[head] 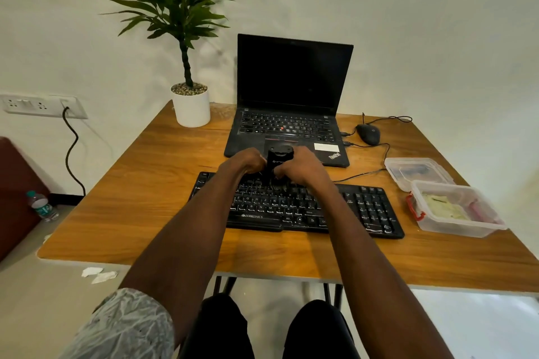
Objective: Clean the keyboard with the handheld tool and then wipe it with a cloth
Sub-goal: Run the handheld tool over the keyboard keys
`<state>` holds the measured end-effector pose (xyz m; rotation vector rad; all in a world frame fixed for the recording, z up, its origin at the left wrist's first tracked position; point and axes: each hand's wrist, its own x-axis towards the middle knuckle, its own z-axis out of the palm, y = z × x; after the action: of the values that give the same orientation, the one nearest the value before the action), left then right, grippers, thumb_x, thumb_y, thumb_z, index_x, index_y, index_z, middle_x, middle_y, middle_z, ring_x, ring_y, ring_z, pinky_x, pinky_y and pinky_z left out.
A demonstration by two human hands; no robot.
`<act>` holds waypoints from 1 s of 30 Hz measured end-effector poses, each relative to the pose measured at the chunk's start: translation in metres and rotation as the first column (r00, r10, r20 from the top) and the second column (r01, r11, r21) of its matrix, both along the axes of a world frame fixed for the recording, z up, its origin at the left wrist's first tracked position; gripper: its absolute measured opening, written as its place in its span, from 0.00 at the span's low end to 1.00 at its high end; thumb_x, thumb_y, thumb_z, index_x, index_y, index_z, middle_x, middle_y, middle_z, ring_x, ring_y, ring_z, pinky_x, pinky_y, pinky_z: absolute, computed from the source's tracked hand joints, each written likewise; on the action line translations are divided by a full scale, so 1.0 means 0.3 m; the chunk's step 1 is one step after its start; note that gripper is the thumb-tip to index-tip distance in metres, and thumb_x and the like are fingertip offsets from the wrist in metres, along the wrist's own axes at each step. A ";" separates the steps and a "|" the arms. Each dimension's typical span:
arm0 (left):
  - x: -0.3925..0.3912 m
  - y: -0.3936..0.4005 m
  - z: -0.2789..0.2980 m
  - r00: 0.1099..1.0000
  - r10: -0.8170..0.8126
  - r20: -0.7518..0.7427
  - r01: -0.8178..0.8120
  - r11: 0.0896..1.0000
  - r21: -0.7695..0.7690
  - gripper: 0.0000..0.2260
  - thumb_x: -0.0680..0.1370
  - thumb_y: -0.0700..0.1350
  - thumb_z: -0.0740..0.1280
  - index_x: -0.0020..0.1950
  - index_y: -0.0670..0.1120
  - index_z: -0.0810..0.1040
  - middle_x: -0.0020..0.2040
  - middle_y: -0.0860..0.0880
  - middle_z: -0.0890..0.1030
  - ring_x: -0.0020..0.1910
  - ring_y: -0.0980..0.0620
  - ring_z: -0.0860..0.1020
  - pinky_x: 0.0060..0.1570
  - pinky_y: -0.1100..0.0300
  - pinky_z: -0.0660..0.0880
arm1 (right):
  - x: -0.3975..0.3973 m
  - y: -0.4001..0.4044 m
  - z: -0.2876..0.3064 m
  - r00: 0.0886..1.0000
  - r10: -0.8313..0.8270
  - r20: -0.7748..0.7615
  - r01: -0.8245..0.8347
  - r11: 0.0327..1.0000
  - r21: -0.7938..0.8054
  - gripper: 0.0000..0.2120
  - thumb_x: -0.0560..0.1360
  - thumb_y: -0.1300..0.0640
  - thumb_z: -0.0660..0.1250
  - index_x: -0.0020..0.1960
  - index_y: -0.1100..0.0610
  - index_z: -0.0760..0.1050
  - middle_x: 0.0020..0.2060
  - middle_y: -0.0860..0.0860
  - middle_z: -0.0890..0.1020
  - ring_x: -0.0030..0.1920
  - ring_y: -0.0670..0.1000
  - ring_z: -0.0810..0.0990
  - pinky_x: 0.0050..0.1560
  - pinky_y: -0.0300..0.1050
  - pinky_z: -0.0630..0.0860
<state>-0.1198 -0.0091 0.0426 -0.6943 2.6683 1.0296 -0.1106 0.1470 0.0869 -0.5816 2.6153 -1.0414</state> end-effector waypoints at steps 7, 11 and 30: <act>0.004 -0.010 -0.010 1.000 -0.019 -0.004 0.020 0.979 0.203 0.10 0.70 0.42 0.77 0.50 0.42 0.85 0.56 0.43 0.82 0.56 0.44 0.78 0.56 0.53 0.71 | -0.082 0.127 0.017 0.958 -0.212 -0.191 0.255 0.937 0.238 0.14 0.70 0.58 0.71 0.54 0.60 0.76 0.47 0.55 0.81 0.45 0.55 0.79 0.44 0.48 0.78; -0.002 -0.013 -0.017 1.000 -0.008 -0.012 0.010 0.981 0.194 0.12 0.69 0.42 0.77 0.51 0.41 0.84 0.56 0.44 0.82 0.55 0.44 0.77 0.56 0.51 0.72 | -0.051 0.074 0.014 0.970 -0.123 -0.209 0.175 0.953 0.249 0.10 0.71 0.58 0.71 0.50 0.59 0.76 0.44 0.53 0.81 0.41 0.51 0.78 0.38 0.42 0.75; 0.035 -0.054 -0.014 0.992 -0.054 -0.115 0.058 0.998 0.033 0.07 0.77 0.38 0.66 0.40 0.38 0.79 0.40 0.43 0.79 0.35 0.50 0.71 0.35 0.58 0.67 | 0.019 -0.055 0.005 0.997 0.037 -0.072 -0.034 0.998 0.046 0.15 0.70 0.61 0.72 0.55 0.57 0.75 0.48 0.54 0.82 0.40 0.49 0.79 0.35 0.38 0.72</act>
<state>-0.1092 -0.0254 0.0385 -0.5665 2.7402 1.1326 -0.1049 0.1306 0.0883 -0.6653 2.6734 -0.9658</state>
